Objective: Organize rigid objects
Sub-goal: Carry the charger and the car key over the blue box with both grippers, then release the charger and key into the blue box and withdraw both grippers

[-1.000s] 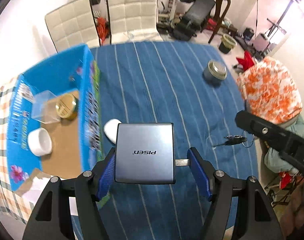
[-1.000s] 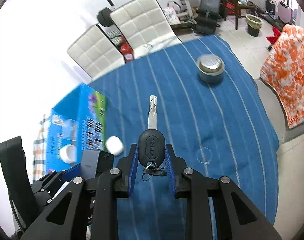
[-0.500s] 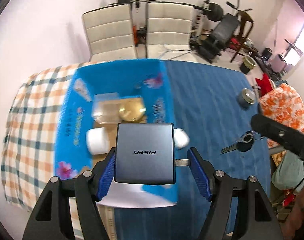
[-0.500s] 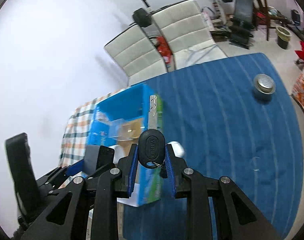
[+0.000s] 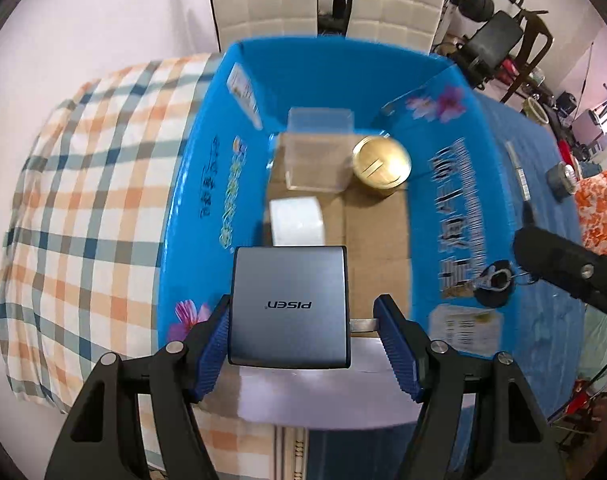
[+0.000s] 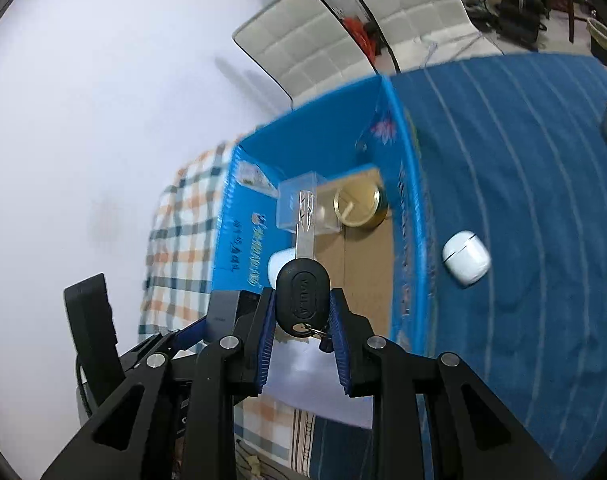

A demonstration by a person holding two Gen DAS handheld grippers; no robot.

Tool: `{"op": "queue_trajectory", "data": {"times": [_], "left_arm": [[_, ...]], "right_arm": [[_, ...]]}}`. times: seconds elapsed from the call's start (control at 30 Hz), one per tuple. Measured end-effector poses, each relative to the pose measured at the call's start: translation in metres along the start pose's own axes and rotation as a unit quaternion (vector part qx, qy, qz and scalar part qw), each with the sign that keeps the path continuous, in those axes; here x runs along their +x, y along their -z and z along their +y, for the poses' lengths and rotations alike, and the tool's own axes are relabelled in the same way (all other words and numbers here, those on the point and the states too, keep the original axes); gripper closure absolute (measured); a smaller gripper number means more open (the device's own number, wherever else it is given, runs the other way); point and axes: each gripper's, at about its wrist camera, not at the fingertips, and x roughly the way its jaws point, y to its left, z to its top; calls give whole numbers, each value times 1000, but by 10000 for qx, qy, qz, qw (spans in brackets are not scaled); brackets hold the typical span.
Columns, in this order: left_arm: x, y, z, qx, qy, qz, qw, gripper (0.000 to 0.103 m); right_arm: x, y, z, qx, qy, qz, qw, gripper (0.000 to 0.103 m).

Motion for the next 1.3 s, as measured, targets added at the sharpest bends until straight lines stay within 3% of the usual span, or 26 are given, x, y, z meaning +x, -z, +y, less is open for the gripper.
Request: {"op": "queue_trajectory", "data": {"times": [0.23, 0.47, 0.9, 1.3], "left_arm": [[32, 1, 8, 208, -36, 259, 9994, 35], [55, 3, 9, 419, -116, 475, 9979, 35], [61, 2, 3, 567, -292, 600, 9962, 35], [73, 4, -4, 644, -377, 923, 9929, 31]], "right_arm": [[68, 9, -5, 186, 297, 439, 9984, 75], [101, 18, -10, 80, 727, 787, 9942, 75], [128, 22, -3, -41, 1319, 1138, 9847, 74], [141, 23, -8, 71, 1362, 1342, 9815, 74]]}}
